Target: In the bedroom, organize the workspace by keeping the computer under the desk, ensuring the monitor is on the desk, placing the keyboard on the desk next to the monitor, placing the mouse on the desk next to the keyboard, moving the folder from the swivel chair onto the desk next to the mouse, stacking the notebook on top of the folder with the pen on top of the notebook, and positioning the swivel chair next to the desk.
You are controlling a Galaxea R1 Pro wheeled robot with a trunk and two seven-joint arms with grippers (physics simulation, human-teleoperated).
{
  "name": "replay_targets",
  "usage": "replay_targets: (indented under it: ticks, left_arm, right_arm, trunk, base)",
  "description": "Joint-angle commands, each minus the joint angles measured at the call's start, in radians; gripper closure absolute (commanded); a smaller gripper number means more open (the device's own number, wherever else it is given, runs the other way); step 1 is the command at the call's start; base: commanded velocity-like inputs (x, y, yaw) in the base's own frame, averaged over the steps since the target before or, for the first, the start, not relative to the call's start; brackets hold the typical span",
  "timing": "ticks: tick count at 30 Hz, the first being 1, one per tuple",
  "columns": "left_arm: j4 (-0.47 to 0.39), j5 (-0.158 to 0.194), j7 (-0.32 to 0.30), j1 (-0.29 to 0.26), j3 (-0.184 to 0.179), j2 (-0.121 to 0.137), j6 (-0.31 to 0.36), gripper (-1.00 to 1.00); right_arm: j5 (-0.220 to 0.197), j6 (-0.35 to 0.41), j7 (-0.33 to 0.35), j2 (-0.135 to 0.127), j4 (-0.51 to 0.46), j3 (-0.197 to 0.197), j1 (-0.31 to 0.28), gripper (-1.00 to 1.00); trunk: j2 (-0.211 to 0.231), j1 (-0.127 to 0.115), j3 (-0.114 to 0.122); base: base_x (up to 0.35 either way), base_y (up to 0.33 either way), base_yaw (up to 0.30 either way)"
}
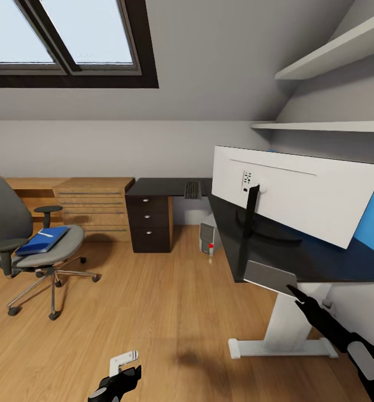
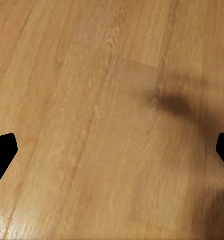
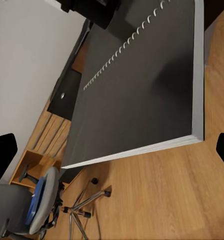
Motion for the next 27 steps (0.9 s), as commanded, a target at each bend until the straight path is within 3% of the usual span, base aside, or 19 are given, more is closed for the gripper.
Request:
replay_targets:
  ticks: [1,8,17,27]
  left_arm:
    - [-0.002,0.006,0.002,0.000,0.002,-0.001,0.006,-1.00]
    - [-0.002,0.006,0.001,0.000,0.002,-0.001,0.006,-1.00]
    - [-0.002,0.006,-0.001,0.000,0.002,0.000,0.005,-1.00]
    - [-0.002,0.006,-0.002,0.000,0.002,0.000,0.005,-1.00]
  right_arm:
    - [-0.008,0.009,0.002,-0.001,0.001,-0.002,-0.001,-1.00]
    - [-0.008,0.009,0.001,-0.002,0.017,-0.010,-0.001,-1.00]
    - [-0.007,0.010,-0.005,-0.002,0.044,-0.084,0.000,-1.00]
    - [-0.007,0.010,-0.024,-0.001,0.050,-0.099,0.000,-1.00]
  trunk:
    - [-0.001,0.000,-0.001]
    - [-0.001,0.000,-0.001]
    - [-0.001,0.000,-0.001]
    - [-0.001,0.000,-0.001]
  base:
    - [0.000,0.000,0.000]
    - [0.000,0.000,0.000]
    - [0.000,0.000,0.000]
    - [0.001,0.000,0.000]
